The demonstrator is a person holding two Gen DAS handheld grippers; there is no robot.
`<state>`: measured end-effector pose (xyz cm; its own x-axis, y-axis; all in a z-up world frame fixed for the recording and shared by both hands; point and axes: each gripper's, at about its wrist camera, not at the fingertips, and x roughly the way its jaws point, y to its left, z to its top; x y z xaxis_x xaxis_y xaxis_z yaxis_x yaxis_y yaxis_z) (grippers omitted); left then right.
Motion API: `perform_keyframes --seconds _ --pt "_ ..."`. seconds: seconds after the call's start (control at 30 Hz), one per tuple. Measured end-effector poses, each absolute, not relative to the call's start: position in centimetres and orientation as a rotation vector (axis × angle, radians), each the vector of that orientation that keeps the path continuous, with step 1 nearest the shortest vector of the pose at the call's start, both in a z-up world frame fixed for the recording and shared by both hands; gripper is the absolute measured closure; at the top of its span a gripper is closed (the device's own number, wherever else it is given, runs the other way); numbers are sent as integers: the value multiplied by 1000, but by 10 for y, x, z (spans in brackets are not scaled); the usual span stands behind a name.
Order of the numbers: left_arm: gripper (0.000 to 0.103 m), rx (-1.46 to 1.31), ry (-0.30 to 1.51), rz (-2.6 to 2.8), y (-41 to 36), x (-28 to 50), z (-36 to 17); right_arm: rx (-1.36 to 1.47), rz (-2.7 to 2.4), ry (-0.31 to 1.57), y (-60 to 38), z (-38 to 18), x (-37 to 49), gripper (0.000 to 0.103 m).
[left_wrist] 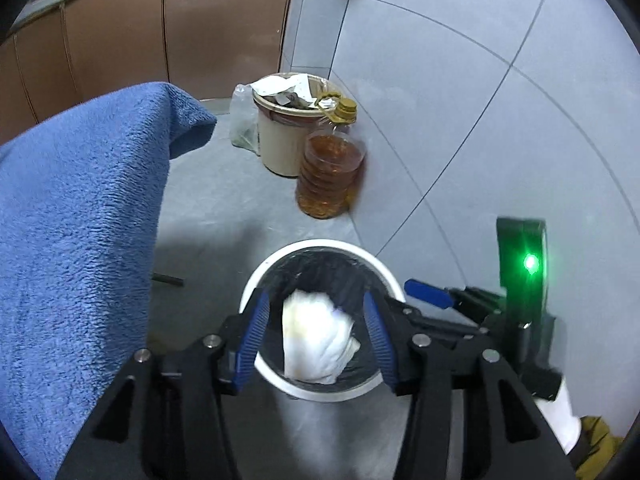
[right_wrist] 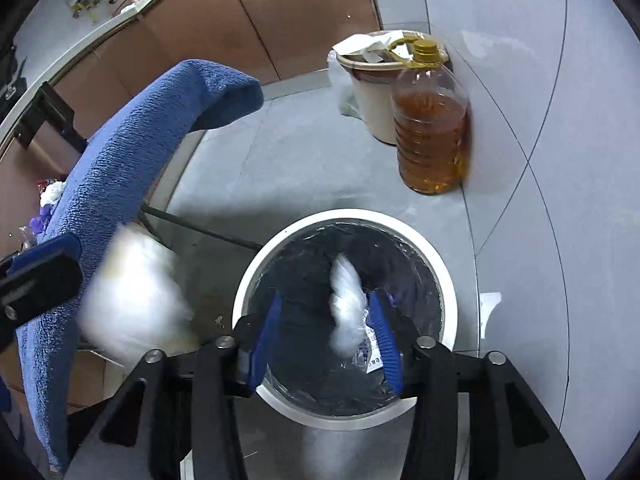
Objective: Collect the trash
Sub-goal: 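Open both grippers over the bin to drop the bag and tissue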
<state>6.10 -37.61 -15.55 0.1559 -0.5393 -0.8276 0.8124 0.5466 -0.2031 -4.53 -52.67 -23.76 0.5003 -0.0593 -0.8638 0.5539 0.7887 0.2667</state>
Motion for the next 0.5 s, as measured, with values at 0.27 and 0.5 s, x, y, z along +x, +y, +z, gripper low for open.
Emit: perform_keyframes --seconds 0.27,0.5 --pt "55 284 966 -973 -354 57 -134 574 -427 953 -528 -221 -60 54" --pt "55 236 907 -923 -304 58 -102 544 -393 879 -507 -180 -56 54"
